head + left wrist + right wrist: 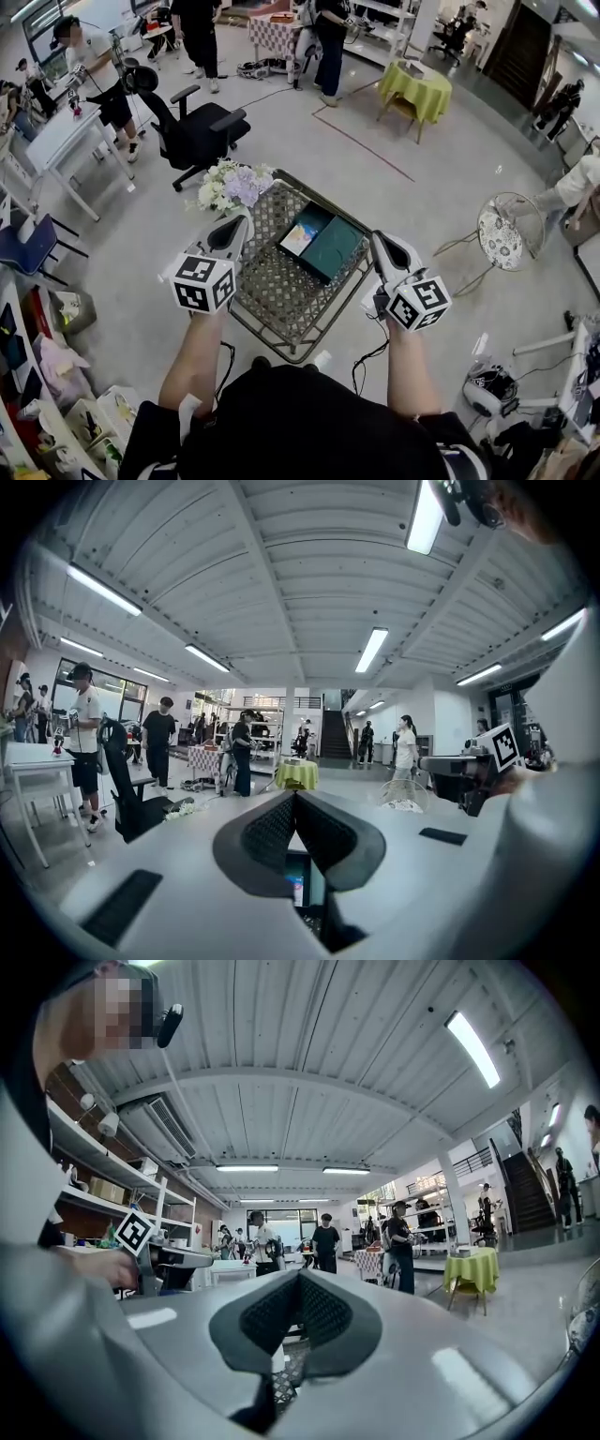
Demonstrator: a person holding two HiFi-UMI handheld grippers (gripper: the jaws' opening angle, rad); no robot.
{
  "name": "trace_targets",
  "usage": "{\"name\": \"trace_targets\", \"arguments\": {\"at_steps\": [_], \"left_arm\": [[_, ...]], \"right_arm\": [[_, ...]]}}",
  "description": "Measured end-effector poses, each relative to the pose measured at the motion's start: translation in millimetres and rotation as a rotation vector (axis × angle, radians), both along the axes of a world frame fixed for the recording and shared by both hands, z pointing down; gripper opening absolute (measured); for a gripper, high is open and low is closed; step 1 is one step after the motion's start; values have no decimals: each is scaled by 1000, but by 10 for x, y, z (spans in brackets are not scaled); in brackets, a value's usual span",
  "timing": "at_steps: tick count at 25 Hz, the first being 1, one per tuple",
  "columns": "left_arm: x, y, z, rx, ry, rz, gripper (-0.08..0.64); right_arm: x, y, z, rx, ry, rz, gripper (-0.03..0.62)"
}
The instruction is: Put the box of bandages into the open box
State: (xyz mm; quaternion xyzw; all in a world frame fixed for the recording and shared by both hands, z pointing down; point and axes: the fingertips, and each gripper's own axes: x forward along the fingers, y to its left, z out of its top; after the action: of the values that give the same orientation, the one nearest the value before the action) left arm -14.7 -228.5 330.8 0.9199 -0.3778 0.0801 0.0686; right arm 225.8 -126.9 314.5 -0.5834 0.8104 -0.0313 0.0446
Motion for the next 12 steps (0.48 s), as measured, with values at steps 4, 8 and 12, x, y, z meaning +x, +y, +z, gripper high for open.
{"name": "trace_targets", "arguments": {"at_steps": [4,8,12], "left_arm": [[16,0,109,-16,-26,35,6],[50,18,82,-14,-22,54,6],[64,37,117,-22,-11,62,6]], "right_arm": [[-85,-31,28,-9,3,8,6],[-202,-40,24,-16,7,-9,6],[-322,-12,31,-20,15,-33,6]]}}
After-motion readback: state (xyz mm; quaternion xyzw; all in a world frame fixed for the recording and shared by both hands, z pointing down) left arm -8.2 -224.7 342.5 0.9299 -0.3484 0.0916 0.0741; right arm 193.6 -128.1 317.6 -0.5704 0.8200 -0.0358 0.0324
